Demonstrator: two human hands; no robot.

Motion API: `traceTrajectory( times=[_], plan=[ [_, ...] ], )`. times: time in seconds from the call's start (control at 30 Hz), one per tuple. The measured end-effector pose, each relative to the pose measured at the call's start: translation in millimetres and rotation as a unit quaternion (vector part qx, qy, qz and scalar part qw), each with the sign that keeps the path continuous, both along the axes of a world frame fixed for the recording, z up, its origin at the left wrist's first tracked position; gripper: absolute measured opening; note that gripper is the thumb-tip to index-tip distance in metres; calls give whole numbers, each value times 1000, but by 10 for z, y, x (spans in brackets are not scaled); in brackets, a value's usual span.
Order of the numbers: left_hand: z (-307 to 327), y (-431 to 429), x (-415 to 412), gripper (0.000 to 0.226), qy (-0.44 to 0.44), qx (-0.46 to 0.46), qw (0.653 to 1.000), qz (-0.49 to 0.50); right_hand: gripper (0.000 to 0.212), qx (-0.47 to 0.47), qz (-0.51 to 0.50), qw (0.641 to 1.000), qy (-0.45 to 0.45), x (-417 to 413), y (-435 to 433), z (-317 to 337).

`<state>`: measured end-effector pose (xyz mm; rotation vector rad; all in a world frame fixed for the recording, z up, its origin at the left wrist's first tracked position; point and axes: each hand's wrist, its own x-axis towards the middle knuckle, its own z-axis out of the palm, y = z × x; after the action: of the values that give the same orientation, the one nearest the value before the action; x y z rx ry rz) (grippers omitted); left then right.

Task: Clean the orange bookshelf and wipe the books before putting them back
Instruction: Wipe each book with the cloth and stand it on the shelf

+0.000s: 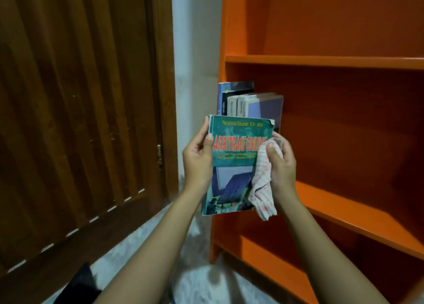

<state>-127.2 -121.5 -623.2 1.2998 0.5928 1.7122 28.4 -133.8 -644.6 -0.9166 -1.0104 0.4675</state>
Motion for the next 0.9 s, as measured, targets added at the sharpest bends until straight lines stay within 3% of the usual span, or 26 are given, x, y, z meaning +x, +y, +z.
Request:
traceTrajectory(
  times=[0.13,0.33,0.6,0.8,0.9],
  plan=[
    [-39,95,523,41,20,74,997,-5,26,42,-54,997,-19,436,73,184],
    [-255,389,1107,62,160,107,980,48,17,18,-39,999,0,866,485,202],
    [-317,715,1306,67,357,194,881,240,23,22,-7,995,100,1018,1024,115],
    [-403,950,1283,66,393,208,840,312,23,13,4,997,77,1131,1302,106],
    [-430,980,1293,64,390,217,835,323,25,13,18,998,63,1077,1305,11]
  ],
)
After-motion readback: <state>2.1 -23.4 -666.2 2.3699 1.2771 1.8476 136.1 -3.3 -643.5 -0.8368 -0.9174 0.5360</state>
